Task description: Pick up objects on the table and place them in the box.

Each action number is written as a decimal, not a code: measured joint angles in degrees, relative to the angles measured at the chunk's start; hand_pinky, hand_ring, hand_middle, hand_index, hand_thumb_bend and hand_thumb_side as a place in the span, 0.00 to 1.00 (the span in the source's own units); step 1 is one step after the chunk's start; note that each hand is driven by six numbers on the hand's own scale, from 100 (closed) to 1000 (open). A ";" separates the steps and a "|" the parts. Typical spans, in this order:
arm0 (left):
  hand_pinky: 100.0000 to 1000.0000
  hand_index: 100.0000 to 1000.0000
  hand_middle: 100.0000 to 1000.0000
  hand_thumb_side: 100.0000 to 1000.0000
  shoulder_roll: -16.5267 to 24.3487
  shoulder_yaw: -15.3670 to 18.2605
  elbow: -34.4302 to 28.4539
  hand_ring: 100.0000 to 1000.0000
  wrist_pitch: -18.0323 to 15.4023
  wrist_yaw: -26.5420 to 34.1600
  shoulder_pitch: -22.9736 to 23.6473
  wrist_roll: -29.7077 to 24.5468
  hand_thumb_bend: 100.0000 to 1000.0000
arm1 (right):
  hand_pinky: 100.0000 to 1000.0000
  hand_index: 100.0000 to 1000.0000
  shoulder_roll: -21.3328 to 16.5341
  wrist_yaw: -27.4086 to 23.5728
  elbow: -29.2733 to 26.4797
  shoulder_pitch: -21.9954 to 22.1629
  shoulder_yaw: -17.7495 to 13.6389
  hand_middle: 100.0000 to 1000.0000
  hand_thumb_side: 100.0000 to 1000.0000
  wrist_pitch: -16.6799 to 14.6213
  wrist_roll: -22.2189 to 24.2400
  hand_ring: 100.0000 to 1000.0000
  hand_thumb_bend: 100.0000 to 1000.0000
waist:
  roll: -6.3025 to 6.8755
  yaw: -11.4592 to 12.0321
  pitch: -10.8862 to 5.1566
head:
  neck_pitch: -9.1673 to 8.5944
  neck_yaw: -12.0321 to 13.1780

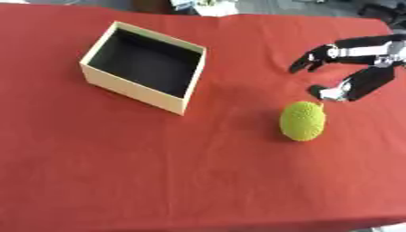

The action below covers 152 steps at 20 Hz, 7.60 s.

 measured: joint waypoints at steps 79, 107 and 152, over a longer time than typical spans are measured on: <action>0.51 0.62 0.87 0.70 -0.57 -0.01 0.00 0.87 -0.51 -1.02 -0.48 -0.72 0.06 | 0.90 0.93 1.16 5.76 2.60 -0.32 2.12 0.81 0.00 -1.16 -1.15 0.92 0.00 | 1.41 -0.74 3.01 | -2.49 0.02; 0.51 0.62 0.87 0.70 -0.56 -0.02 0.00 0.87 -0.11 -1.03 -0.31 -1.07 0.06 | 0.91 0.91 1.19 12.89 5.42 -2.59 6.75 0.79 0.15 -2.71 -2.70 0.91 0.11 | 0.98 -0.57 2.61 | -1.98 0.03; 0.50 0.61 0.87 0.69 -0.57 0.02 0.00 0.86 -0.07 -1.03 -0.30 -0.53 0.06 | 0.61 0.31 4.19 5.04 6.49 -4.95 2.75 0.21 0.00 -6.67 -6.66 0.50 0.00 | 0.72 -0.72 2.50 | -1.95 0.13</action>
